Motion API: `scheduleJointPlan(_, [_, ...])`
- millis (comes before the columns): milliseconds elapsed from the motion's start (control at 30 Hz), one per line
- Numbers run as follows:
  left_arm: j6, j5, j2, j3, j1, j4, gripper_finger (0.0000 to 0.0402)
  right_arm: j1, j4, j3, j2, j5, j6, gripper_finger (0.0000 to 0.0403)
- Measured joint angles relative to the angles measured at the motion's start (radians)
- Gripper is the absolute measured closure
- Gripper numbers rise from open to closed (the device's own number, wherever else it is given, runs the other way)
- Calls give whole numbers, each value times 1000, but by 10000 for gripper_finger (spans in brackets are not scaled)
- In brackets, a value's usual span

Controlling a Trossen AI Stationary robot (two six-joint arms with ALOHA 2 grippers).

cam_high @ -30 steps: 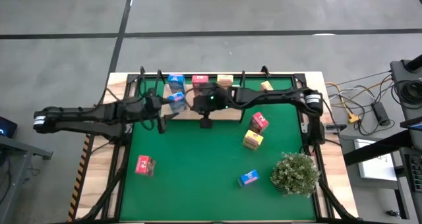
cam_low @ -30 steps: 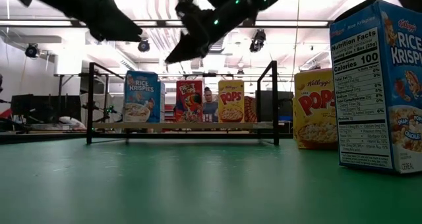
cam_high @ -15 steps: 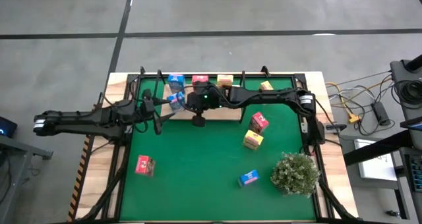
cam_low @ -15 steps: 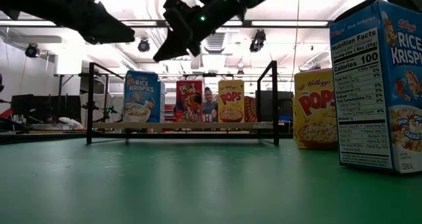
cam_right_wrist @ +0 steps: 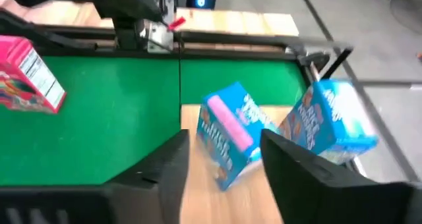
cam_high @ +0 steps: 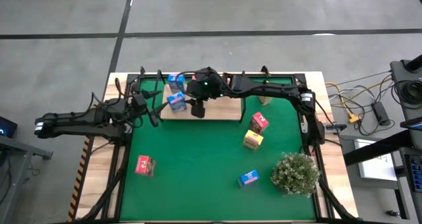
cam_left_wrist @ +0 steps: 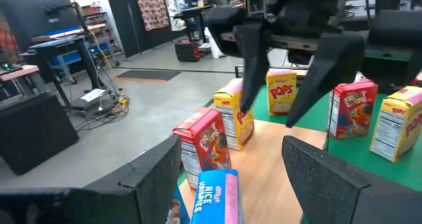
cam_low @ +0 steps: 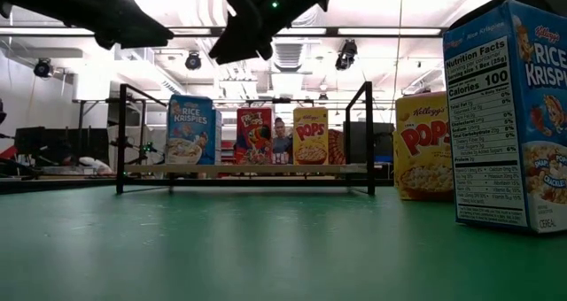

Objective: Stack cereal on shelf
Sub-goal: Put the left blue cereal box on the shelf aligned with the other blue cereal box

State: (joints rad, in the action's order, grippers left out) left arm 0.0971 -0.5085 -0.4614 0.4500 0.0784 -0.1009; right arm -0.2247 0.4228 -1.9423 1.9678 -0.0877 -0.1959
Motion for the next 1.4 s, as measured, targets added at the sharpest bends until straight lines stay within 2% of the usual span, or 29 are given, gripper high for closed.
scheduleJointPlan(200, [0,0,-1,0,0,0,154,-20,-86,16,0,1,2,162])
scheduleJointPlan(400, [-2,0,-1,0,0,0,155,-30,-130,24,0,0,21,137])
scheduleJointPlan(800, [-10,0,-1,0,0,4,155,-41,-169,33,61,-40,-13,144])
scheduleJointPlan(1000, [-30,1,-1,0,0,6,155,-54,-204,29,100,-120,-69,143])
scheduleJointPlan(1400, [-4,2,-2,9,0,13,154,-60,-159,-64,163,-123,-143,149])
